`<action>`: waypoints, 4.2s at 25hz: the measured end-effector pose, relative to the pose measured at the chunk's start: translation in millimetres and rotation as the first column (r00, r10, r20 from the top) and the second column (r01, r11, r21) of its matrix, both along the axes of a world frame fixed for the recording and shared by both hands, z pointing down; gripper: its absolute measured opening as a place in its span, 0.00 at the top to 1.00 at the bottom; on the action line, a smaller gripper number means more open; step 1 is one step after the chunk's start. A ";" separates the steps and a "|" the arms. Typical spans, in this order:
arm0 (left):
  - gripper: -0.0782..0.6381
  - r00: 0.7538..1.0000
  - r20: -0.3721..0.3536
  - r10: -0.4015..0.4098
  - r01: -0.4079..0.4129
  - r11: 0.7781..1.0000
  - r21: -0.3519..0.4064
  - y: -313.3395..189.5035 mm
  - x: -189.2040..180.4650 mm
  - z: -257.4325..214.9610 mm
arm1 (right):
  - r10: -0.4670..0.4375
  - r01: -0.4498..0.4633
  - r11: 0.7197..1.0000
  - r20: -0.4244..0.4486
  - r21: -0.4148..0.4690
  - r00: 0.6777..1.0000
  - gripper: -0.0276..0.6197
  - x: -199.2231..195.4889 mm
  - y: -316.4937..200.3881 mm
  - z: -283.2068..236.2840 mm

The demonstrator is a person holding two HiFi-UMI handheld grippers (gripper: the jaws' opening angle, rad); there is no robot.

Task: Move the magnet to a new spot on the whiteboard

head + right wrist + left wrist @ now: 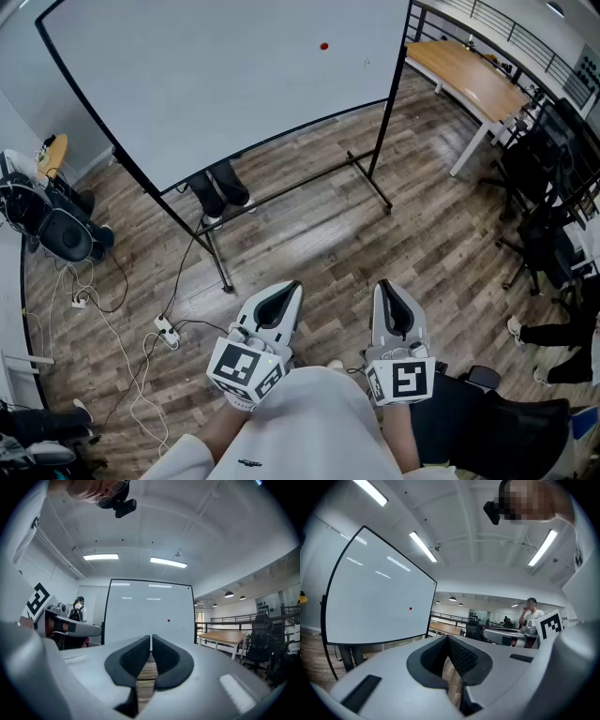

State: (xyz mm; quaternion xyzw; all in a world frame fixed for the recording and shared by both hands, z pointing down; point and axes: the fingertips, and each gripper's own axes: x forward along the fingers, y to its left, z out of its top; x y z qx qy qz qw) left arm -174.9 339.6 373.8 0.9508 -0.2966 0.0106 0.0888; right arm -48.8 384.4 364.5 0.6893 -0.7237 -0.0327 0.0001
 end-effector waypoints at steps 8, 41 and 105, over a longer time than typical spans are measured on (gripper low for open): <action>0.88 1.000 0.014 0.010 -0.011 1.000 0.014 11.3 -8.7 -6.8 | 0.019 -0.018 1.000 0.012 -0.012 1.000 0.94 -7.2 12.3 1.3; 0.88 0.998 0.045 -0.033 0.032 0.999 0.013 -16.6 77.5 11.3 | -0.036 0.036 0.999 0.064 -0.002 0.997 0.94 78.1 -18.9 24.1; 0.88 0.978 0.030 -0.209 0.208 0.978 0.021 -550.7 195.6 -29.4 | -0.221 0.221 0.975 -0.002 0.009 0.975 0.78 181.1 -612.6 -23.2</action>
